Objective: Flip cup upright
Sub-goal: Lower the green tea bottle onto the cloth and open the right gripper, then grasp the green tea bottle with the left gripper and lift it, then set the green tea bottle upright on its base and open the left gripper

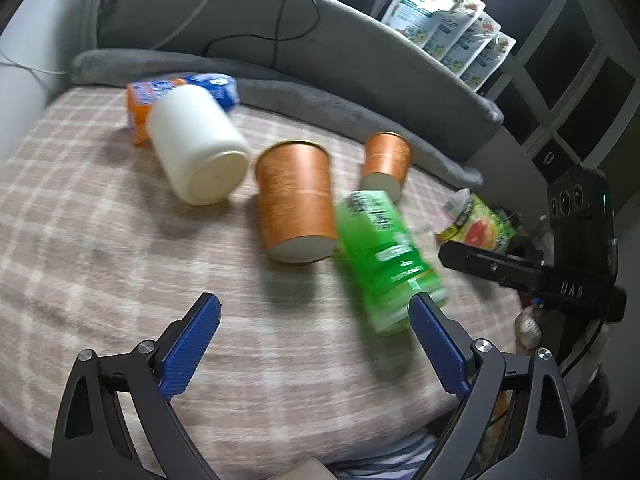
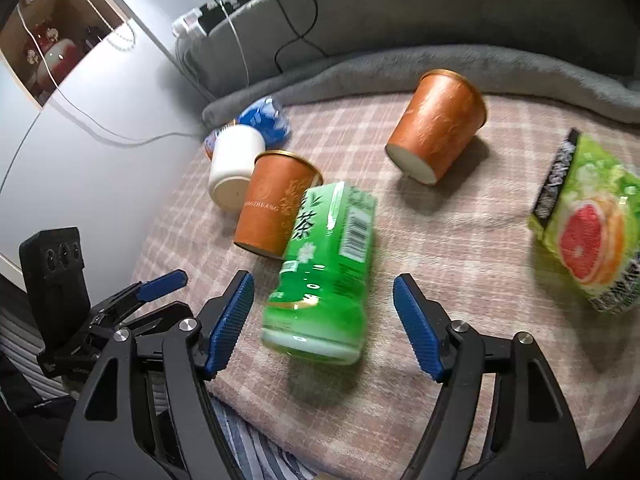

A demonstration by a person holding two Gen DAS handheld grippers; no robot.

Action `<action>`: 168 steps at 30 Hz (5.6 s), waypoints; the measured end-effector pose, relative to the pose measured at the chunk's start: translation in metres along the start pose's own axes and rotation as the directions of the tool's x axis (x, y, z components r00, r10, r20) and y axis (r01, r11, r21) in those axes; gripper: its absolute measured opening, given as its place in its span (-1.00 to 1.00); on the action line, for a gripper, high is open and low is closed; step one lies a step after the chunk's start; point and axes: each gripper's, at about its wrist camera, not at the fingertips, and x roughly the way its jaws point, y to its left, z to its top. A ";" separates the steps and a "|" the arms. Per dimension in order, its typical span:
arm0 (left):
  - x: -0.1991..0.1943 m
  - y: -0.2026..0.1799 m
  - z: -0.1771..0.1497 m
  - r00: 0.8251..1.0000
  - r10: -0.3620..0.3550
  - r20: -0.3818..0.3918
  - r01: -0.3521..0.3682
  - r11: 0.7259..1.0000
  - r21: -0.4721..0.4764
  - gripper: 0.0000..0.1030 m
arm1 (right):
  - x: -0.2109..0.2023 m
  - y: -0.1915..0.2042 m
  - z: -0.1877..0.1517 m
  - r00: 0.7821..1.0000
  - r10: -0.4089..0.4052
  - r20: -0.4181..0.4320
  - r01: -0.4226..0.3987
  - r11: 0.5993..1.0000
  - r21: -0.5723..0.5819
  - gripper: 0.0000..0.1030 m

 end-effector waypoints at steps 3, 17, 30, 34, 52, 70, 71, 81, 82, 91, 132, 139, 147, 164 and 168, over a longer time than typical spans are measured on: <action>0.007 -0.007 0.006 0.998 -0.063 -0.027 0.062 0.997 -0.039 0.72 | -0.015 -0.002 -0.006 0.999 -0.016 0.041 0.016 1.000 0.001 0.47; 0.044 -0.045 0.035 0.994 -0.082 -0.078 0.078 0.996 -0.050 0.46 | -0.059 -0.041 -0.036 0.991 -0.066 0.119 0.053 0.992 0.110 0.47; 0.083 -0.050 0.048 0.986 0.013 -0.164 -0.019 0.999 -0.037 0.46 | -0.071 -0.057 -0.049 0.988 -0.059 0.144 0.038 0.988 0.151 0.47; 0.089 -0.052 0.051 0.984 0.027 -0.176 -0.032 0.999 -0.029 0.46 | -0.072 -0.058 -0.051 0.988 -0.054 0.145 0.031 0.987 0.156 0.47; 0.115 -0.055 0.054 0.969 0.075 -0.236 -0.071 0.997 0.024 0.24 | -0.070 -0.071 -0.056 0.988 -0.063 0.139 0.032 0.977 0.210 0.47; 0.094 -0.074 0.051 0.986 0.077 -0.150 -0.062 0.993 0.104 0.20 | -0.064 -0.066 -0.054 0.988 -0.076 0.138 0.045 0.976 0.214 0.47; 0.092 -0.076 0.050 0.987 0.079 -0.141 -0.063 0.992 0.113 0.19 | -0.064 -0.066 -0.053 0.987 -0.077 0.138 0.046 0.976 0.215 0.47; 0.075 -0.088 0.044 0.995 0.085 -0.057 -0.074 0.981 0.179 0.16 | -0.065 -0.061 -0.053 0.985 -0.091 0.150 0.058 0.976 0.212 0.47; 0.073 -0.089 0.044 0.995 0.085 -0.051 -0.074 0.980 0.183 0.16 | -0.065 -0.061 -0.053 0.984 -0.093 0.152 0.060 0.976 0.211 0.47; 0.063 -0.091 0.041 0.997 0.073 0.006 -0.072 0.974 0.216 0.13 | -0.065 -0.056 -0.054 0.981 -0.102 0.162 0.066 0.975 0.212 0.47; 0.033 -0.098 0.011 0.996 0.025 0.084 -0.048 0.957 0.286 0.08 | -0.069 -0.038 -0.056 0.973 -0.130 0.191 0.090 0.975 0.204 0.47; 0.032 -0.100 0.008 0.998 -0.003 0.064 -0.016 0.955 0.297 0.14 | -0.072 -0.035 -0.056 0.967 -0.156 0.201 0.118 0.975 0.189 0.47; 0.022 -0.100 0.005 0.997 -0.020 0.073 -0.005 0.947 0.320 0.52 | -0.074 -0.029 -0.055 0.958 -0.183 0.220 0.147 0.974 0.171 0.47; -0.053 -0.062 -0.001 0.924 0.105 0.367 -0.219 0.934 0.284 0.59 | -0.098 0.029 -0.061 0.824 -0.372 0.427 0.384 0.921 0.062 0.70; -0.071 -0.056 0.001 0.889 0.131 0.439 -0.264 0.929 0.258 0.60 | -0.104 0.042 -0.061 0.783 -0.404 0.473 0.431 0.901 0.056 0.70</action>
